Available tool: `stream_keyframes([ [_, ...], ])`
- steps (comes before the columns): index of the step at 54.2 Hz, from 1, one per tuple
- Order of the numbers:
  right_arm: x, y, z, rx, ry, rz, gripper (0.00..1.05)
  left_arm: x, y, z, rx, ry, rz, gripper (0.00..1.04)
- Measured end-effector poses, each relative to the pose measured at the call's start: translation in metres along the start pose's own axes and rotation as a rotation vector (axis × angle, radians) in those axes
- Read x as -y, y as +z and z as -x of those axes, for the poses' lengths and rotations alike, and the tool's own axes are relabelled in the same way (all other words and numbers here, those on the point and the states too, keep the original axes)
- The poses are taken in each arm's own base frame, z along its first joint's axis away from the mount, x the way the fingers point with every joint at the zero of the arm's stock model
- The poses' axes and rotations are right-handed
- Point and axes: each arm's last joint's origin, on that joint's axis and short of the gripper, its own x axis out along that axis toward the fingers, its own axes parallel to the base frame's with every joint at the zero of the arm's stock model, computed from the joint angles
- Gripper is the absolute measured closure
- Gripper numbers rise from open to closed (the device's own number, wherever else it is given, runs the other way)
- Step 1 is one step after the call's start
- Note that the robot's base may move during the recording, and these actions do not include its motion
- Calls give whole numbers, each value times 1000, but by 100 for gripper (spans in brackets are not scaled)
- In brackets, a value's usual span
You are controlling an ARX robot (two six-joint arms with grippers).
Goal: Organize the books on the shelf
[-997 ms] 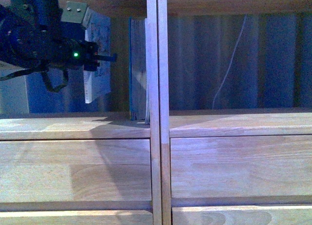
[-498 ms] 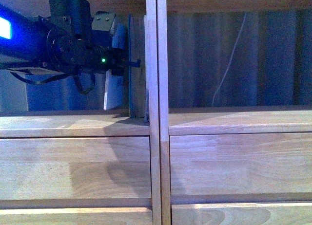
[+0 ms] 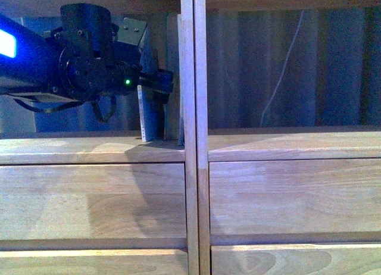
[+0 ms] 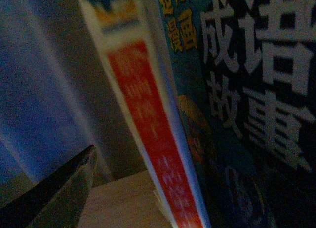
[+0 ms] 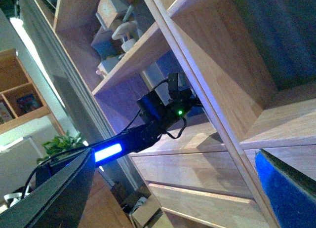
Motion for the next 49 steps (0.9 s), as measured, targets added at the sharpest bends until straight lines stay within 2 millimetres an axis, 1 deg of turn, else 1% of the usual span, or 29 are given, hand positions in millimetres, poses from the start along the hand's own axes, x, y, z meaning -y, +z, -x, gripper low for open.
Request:
stream_keyframes([
  [6,0,0,0,0,0,0,7,3,-3,9,10,-43,-14,8],
  [13,0,0,0,0,0,0,7,3,1,16,6,-57,-51,9],
  [17,0,0,0,0,0,0,7,3,1,16,-4,-70,-48,24],
  [18,0,0,0,0,0,0,7,3,1,16,-4,-73,-47,26],
  [21,0,0,0,0,0,0,7,4,1,16,0,-84,-54,37],
  [22,0,0,0,0,0,0,7,4,1,16,1,-86,-55,39],
  [26,0,0,0,0,0,0,7,5,3,17,5,-94,-57,53],
  [27,0,0,0,0,0,0,7,6,3,17,7,-96,-58,55],
  [32,0,0,0,0,0,0,7,8,7,22,18,-111,-67,71],
  [35,0,0,0,0,0,0,7,9,9,24,22,-117,-69,78],
  [37,0,0,0,0,0,0,7,9,12,27,27,-118,-72,85],
  [42,0,0,0,0,0,0,7,8,14,31,27,-113,-66,96],
  [44,0,0,0,0,0,0,7,6,13,32,22,-112,-63,98],
  [49,0,0,0,0,0,0,7,0,13,35,18,-110,-64,99],
])
